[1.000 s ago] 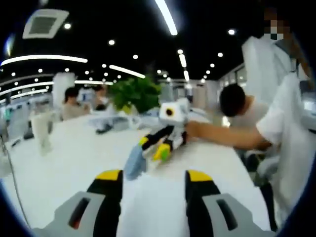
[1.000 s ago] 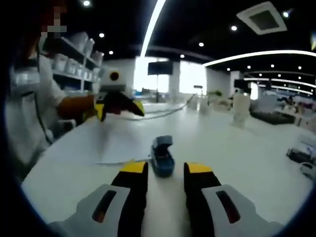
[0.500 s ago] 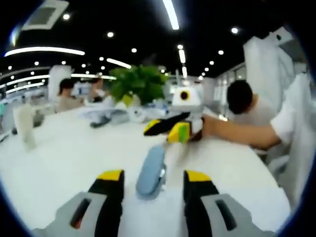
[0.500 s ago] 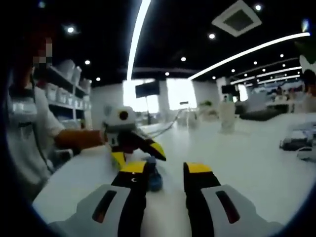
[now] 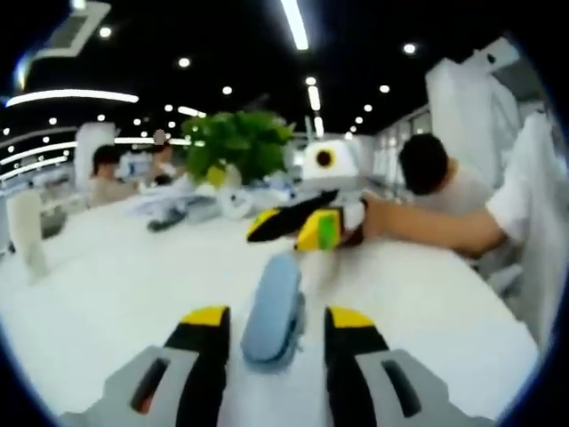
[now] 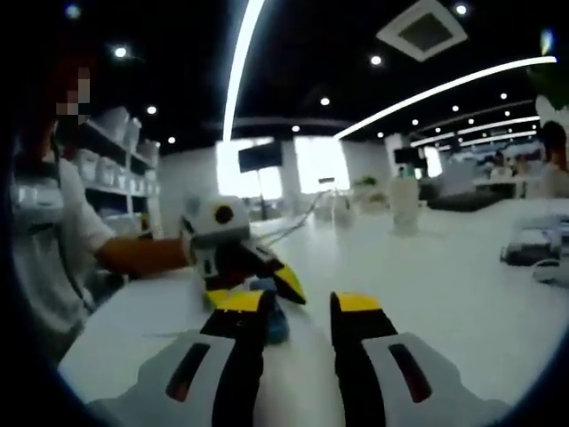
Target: Pick up the paper insert the paper into the punch align the paper edges press the punch to punch holes
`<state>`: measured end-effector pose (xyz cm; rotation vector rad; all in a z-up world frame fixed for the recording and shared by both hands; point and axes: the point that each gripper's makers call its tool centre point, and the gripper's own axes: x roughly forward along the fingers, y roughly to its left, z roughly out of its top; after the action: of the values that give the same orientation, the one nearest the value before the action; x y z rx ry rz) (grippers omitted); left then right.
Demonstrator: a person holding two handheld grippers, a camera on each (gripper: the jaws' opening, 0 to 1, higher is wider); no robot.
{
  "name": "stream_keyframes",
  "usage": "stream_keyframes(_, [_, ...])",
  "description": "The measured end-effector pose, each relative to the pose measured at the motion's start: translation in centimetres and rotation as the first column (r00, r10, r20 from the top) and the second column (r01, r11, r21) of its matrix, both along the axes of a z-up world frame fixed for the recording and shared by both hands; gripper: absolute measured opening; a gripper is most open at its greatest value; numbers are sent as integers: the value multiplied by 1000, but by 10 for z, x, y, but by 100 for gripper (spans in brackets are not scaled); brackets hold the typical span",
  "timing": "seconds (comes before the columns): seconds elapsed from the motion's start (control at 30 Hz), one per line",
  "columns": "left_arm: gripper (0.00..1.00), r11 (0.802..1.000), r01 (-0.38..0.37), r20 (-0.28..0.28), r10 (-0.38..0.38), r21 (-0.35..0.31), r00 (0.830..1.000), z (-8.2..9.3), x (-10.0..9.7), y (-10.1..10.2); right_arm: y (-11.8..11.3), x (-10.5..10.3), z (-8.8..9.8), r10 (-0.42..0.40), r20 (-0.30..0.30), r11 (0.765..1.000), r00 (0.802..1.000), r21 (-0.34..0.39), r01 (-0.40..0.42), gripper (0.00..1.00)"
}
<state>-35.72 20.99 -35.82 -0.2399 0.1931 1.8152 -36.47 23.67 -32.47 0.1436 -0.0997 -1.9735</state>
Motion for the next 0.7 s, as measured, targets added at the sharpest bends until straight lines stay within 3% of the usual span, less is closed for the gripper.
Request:
stream_keyframes(0.17, [43, 1000, -6, -16, 7, 13, 1000, 1, -5, 1, -2, 3, -5, 14, 4, 999, 1000, 30, -14, 25])
stream_keyframes(0.33, [42, 1000, -4, -34, 4, -11, 999, -4, -3, 2, -10, 21, -22, 102, -3, 985, 995, 139, -100, 24])
stream_keyframes(0.47, [42, 1000, -2, -36, 1, -17, 999, -6, -4, 2, -15, 24, -29, 110, -24, 977, 994, 185, -104, 20])
stream_keyframes(0.7, [42, 1000, -5, -33, 5, -14, 999, -6, -5, 1, -12, 25, -28, 121, -22, 977, 992, 179, -115, 13])
